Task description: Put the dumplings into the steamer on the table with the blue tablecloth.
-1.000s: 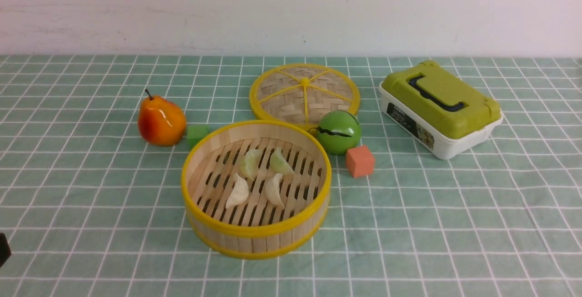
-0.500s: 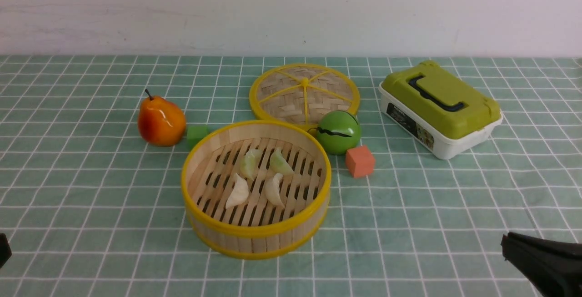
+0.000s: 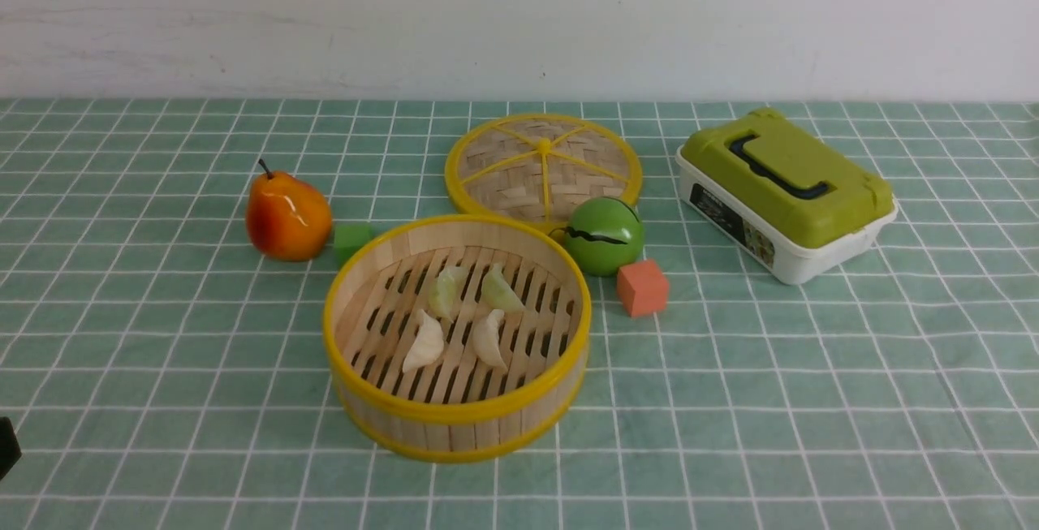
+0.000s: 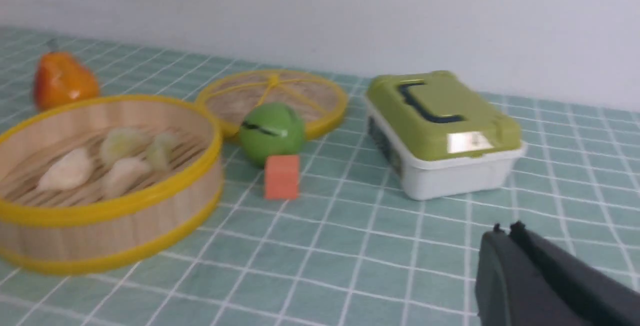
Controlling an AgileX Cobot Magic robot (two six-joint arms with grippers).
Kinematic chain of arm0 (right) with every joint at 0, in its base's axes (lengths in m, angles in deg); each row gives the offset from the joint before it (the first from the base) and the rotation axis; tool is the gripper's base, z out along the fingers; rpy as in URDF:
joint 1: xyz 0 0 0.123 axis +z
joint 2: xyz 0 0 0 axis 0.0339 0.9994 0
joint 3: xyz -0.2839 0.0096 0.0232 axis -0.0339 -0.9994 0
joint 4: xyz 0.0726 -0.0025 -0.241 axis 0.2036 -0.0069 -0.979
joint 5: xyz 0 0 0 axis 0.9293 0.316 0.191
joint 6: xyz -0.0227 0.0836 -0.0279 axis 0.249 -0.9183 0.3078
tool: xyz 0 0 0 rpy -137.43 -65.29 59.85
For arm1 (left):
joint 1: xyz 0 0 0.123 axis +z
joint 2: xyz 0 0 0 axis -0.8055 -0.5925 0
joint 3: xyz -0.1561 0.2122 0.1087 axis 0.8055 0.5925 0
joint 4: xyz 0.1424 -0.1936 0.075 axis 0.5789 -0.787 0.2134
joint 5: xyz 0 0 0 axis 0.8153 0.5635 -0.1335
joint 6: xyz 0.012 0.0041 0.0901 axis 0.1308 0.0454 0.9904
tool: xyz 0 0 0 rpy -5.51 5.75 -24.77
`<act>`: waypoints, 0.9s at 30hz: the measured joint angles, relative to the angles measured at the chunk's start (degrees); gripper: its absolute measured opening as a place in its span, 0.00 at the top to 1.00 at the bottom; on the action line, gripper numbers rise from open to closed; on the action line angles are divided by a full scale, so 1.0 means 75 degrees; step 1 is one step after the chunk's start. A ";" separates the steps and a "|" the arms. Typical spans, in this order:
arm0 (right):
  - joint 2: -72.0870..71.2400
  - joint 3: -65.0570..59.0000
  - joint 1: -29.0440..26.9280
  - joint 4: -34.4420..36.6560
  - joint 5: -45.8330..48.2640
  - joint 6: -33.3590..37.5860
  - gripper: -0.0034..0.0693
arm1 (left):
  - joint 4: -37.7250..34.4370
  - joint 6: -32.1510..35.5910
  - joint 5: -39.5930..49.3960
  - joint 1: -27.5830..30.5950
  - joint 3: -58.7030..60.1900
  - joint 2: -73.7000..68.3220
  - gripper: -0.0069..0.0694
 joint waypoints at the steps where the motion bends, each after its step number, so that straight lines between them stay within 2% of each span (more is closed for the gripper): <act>1: -0.0173 -0.0105 -0.0376 0.0308 -0.0008 0.0256 0.97 | 0.0000 0.0000 0.0000 0.0000 0.0000 0.0000 0.60; 2: -0.0447 -0.0357 -0.0909 0.0919 -0.0078 0.0841 0.97 | 0.0000 0.0000 0.0000 0.0000 0.0000 0.0000 0.60; 5: -0.0653 -0.1134 -0.1753 0.2180 -0.0587 0.1991 0.97 | 0.0000 0.0000 0.0000 0.0000 0.0000 0.0000 0.60; 8: -0.0653 -0.1504 -0.2159 0.2797 -0.0631 0.2268 0.97 | 0.0000 0.0000 0.0003 0.0000 0.0000 0.0000 0.60; 12: -0.0655 -0.1525 -0.2202 0.2894 -0.0423 0.2272 0.97 | 0.0000 0.0000 0.0003 0.0000 0.0000 -0.0007 0.60; 17: -0.0661 -0.1500 -0.2202 0.2884 0.0644 0.2291 0.97 | 0.0000 0.0000 0.0010 0.0000 0.0000 -0.0007 0.60; 27: -0.0661 -0.1465 -0.2202 0.2906 0.0790 0.2291 0.97 | 0.0000 0.0000 0.0010 0.0000 0.0000 -0.0007 0.60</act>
